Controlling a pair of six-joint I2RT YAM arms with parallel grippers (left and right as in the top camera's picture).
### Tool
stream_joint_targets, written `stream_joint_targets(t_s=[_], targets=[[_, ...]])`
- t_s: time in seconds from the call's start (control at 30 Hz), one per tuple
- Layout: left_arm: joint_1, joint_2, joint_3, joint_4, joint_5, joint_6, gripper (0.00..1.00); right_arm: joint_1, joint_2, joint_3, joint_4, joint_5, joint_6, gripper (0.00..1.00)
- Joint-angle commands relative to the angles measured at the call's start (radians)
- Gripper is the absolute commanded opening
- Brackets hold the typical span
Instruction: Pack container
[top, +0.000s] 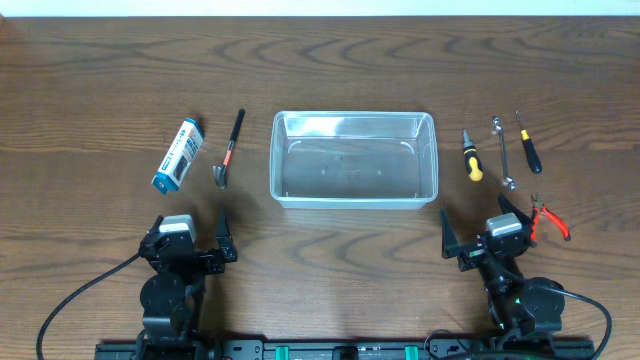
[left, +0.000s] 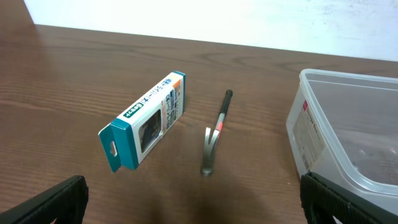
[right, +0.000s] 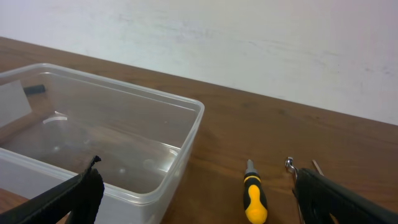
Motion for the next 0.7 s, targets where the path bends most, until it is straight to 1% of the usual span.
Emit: stream_joint_targets(t_s=[0.0,0.67], targets=[[0.004,-0.006,-0.025,-0.002,0.003,0.01,0.98,-0.001,-0.009,-0.006,0.002,-0.001,-0.004,0.99],[0.004,-0.006,-0.025,-0.002,0.003,0.01,0.98,-0.001,-0.008,-0.006,0.003,0.0,0.005,0.99]])
